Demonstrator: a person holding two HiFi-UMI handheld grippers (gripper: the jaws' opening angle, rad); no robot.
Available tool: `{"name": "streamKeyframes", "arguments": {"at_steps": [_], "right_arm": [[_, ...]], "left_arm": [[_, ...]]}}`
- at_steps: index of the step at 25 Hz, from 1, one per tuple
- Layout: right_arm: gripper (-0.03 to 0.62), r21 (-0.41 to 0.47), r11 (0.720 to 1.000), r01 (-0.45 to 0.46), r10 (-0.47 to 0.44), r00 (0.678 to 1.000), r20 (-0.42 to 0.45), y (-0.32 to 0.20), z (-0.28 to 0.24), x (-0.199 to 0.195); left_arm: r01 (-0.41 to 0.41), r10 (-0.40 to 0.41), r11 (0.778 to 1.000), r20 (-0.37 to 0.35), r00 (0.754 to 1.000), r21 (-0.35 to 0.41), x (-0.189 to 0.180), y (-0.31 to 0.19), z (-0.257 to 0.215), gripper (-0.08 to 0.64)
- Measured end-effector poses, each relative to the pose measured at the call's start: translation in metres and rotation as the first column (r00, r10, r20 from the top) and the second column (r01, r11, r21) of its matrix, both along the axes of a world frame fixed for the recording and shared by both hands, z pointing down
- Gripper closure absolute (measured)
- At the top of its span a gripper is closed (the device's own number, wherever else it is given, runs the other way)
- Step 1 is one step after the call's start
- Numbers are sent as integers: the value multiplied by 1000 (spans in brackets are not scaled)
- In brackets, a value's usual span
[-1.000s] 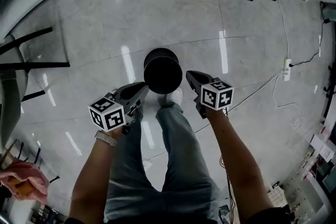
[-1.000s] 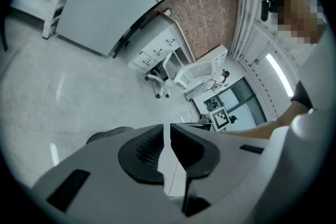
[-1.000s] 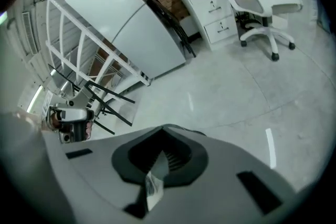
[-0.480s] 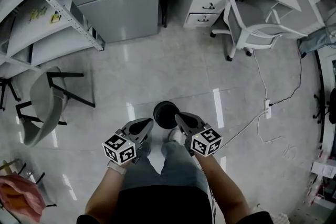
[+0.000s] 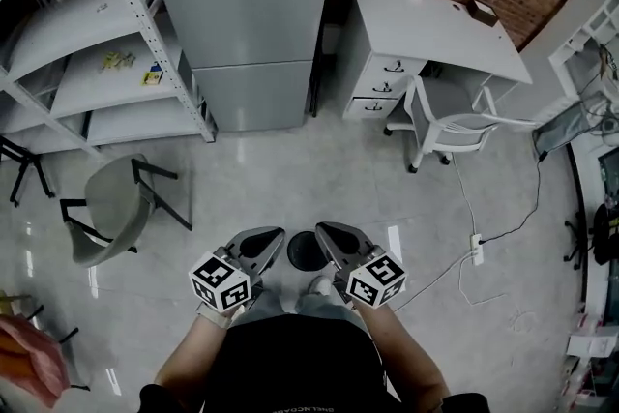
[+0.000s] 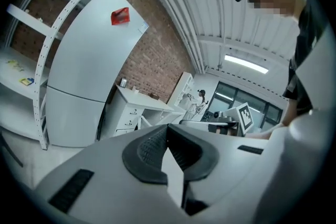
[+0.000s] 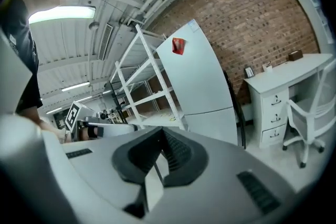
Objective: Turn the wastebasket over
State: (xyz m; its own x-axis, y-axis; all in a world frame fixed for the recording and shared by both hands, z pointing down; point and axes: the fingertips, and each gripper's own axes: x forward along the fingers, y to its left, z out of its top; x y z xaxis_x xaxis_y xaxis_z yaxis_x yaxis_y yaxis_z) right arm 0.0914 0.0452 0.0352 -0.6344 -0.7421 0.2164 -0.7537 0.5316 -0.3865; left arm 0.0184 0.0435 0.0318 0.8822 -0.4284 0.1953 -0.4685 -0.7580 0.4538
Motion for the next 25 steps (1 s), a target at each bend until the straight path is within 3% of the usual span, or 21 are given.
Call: {"name": "streamKeyframes", "arguments": {"at_steps": [6,17,25], "right_arm": [[583,81,997,-4,3,1000,8,-5,-50,-11],[584,109,994,-10,13,1000,-23,-12,-53,-22],[584,129,992,11,-5,999,-46,-24,-64,-21]], "left_arm": [[9,-6,994,-32,999,110,-11,-4,-45,546],[43,-26,986,-105,994,162,-28,-17,-76,546],[54,-33,982,-116,993,183,-25,-28,-88,548]]}}
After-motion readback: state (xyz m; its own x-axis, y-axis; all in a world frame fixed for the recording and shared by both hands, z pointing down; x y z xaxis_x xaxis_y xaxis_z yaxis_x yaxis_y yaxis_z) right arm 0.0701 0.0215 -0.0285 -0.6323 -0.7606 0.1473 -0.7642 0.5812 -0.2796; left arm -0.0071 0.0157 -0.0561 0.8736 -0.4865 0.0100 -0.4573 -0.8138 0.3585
